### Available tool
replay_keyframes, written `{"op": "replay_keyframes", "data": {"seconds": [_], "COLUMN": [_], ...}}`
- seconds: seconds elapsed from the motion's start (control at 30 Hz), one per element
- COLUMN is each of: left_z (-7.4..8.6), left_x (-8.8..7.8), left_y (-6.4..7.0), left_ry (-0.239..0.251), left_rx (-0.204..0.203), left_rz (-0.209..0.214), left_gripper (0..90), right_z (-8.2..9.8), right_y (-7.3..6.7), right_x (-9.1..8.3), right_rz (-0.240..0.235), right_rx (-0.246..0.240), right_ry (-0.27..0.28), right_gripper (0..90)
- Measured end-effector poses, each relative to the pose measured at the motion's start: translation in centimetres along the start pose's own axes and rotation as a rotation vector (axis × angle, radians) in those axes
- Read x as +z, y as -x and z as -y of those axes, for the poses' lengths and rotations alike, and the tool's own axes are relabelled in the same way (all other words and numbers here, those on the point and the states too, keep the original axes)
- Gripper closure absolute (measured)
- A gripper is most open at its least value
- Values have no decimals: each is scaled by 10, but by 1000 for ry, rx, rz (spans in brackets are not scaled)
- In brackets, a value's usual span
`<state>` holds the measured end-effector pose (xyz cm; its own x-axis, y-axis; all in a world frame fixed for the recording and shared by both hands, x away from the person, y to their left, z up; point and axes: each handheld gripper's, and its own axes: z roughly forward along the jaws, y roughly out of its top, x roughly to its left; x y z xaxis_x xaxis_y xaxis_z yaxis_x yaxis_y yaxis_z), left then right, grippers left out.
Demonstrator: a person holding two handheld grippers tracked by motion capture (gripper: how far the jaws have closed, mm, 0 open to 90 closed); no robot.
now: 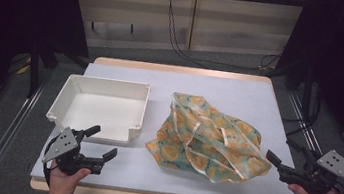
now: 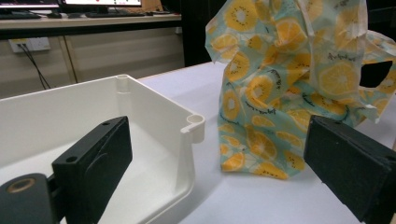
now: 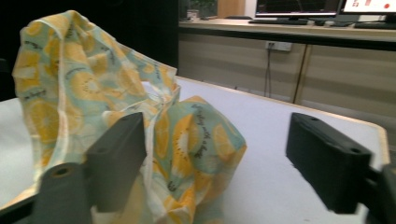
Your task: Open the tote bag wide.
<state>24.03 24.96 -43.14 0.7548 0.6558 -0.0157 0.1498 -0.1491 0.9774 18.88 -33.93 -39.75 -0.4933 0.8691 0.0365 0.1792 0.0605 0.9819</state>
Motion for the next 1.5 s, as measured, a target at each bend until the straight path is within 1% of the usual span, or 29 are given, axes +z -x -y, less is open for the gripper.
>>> {"op": "replay_keyframes", "data": {"seconds": [0.03,0.1,0.17,0.2,0.23,0.27,0.3,0.33,0.4,0.43,0.47,0.5,0.53,0.6,0.63,0.67,0.77,0.83,0.87,0.9,1.03,1.07,1.17,1.2,1.3,1.33,1.4,1.47,1.5], "left_z": [0,0,0,0,1,0,1,1,1,1,1,1,0,-1,-4,-7,-11,-16,-22,-24,-34,-36,-41,-44,-54,-61,-64,-70,-70], "left_x": [1,1,1,2,3,3,5,5,7,9,10,10,10,11,12,15,19,23,27,30,46,50,58,63,79,89,95,109,109], "left_y": [1,1,2,2,3,2,4,4,3,3,3,3,5,5,7,10,14,18,20,22,28,29,32,33,37,39,41,43,43], "left_ry": [7,4,2,-9,-2,-16,-13,-13,-23,-40,-47,-47,-48,-48,-58,-74,-93,-109,-108,-113,-135,-128,-132,-123,-134,-136,-126,-130,-130], "left_rx": [-5,-4,-16,-5,-15,2,-14,-14,-7,-7,-4,-4,-1,-5,11,10,16,20,13,11,36,33,43,45,63,75,74,59,59], "left_rz": [-1,-2,2,-2,-2,-5,-9,-9,5,10,30,30,57,67,76,107,125,149,179,193,241,266,270,284,307,321,327,324,324], "left_gripper": [78,79,91,114,133,144,154,166,210,219,239,304,332,373,373,427,456,491,501,517,526,523,503,503,481,472,450,397,393], "right_z": [0,-1,-3,-3,-4,-4,-5,-5,-5,-7,-8,-10,-11,-13,-15,-18,-22,-27,-29,-32,-39,-41,-43,-44,-47,-51,-54,-59,-61], "right_y": [0,-1,-1,-1,-1,-2,-2,-2,-4,-4,-5,-5,-6,-7,-8,-10,-13,-17,-19,-21,-25,-25,-25,-26,-27,-27,-27,-28,-28], "right_x": [0,0,-2,-2,-1,-1,0,0,0,1,1,1,1,1,2,4,8,11,13,15,26,30,38,41,53,61,68,76,80], "right_rz": [-17,-19,-35,-45,-49,-41,-42,-42,-56,-79,-89,-94,-106,-117,-130,-142,-156,-181,-190,-194,-234,-242,-263,-265,-290,-305,-314,-325,-332], "right_rx": [1,8,7,5,6,6,-1,-1,9,13,12,13,13,12,10,-1,-14,-24,-23,-30,-44,-45,-51,-54,-63,-68,-77,-87,-92], "right_ry": [-3,-1,-10,-9,-12,-27,-45,-45,-55,-70,-73,-72,-79,-80,-77,-96,-114,-125,-122,-128,-149,-158,-168,-183,-215,-231,-250,-271,-286], "right_gripper": [249,249,287,317,321,323,323,323,354,366,379,396,415,423,440,461,476,527,547,565,608,621,636,640,648,649,650,641,632]}}
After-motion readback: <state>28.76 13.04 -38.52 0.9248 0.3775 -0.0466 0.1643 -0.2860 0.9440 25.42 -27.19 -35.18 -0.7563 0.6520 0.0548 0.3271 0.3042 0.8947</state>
